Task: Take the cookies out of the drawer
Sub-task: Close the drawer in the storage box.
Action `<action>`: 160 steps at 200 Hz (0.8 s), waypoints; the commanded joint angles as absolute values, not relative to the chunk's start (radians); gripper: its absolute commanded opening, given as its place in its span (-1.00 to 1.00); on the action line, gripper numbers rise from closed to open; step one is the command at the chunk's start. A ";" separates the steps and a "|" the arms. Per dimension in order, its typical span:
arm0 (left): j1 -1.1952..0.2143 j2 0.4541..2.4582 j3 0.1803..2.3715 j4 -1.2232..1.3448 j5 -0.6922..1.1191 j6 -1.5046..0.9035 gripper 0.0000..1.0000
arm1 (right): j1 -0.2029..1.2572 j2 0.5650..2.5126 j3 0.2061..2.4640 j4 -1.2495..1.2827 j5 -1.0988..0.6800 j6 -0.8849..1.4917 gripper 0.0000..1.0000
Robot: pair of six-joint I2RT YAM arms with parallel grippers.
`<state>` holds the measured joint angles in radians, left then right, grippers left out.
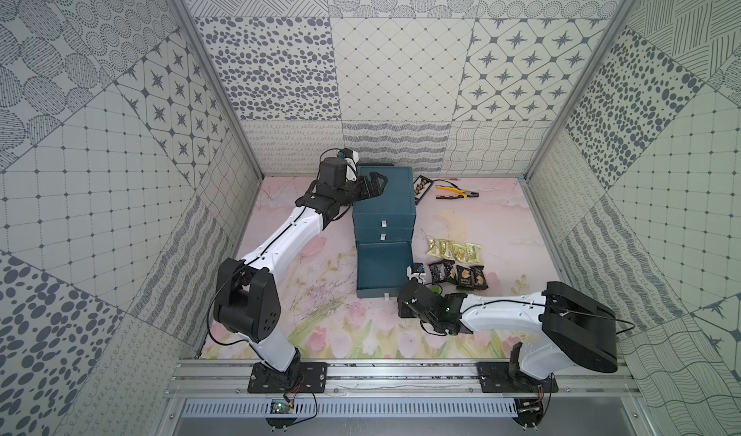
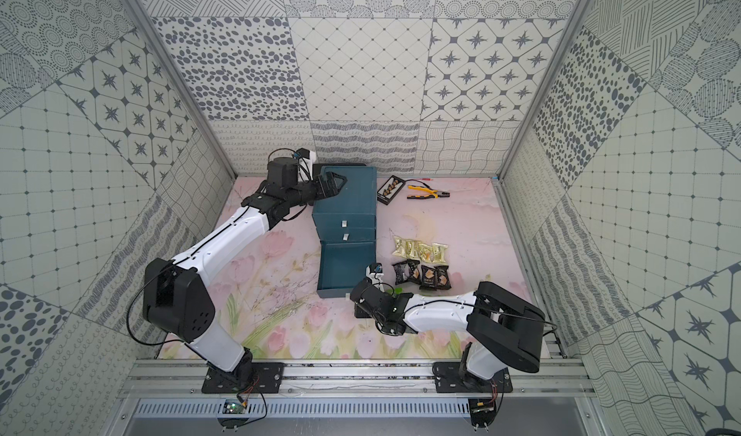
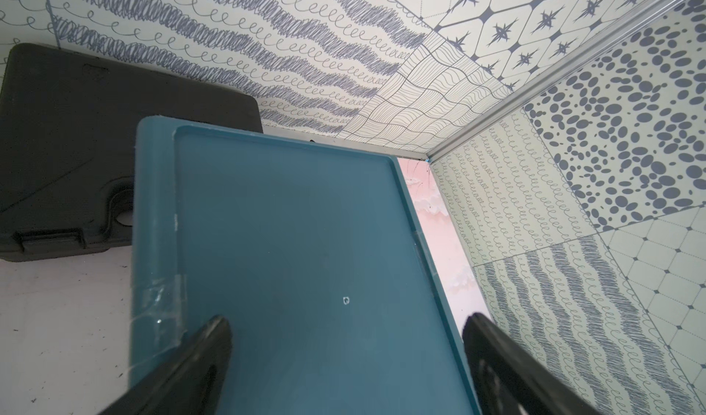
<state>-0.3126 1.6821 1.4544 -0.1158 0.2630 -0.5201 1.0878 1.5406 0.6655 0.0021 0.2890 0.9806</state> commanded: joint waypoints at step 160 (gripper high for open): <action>-0.306 1.630 1.416 -0.317 0.208 -0.492 0.97 | 0.920 1.545 0.635 0.462 0.233 0.872 -0.55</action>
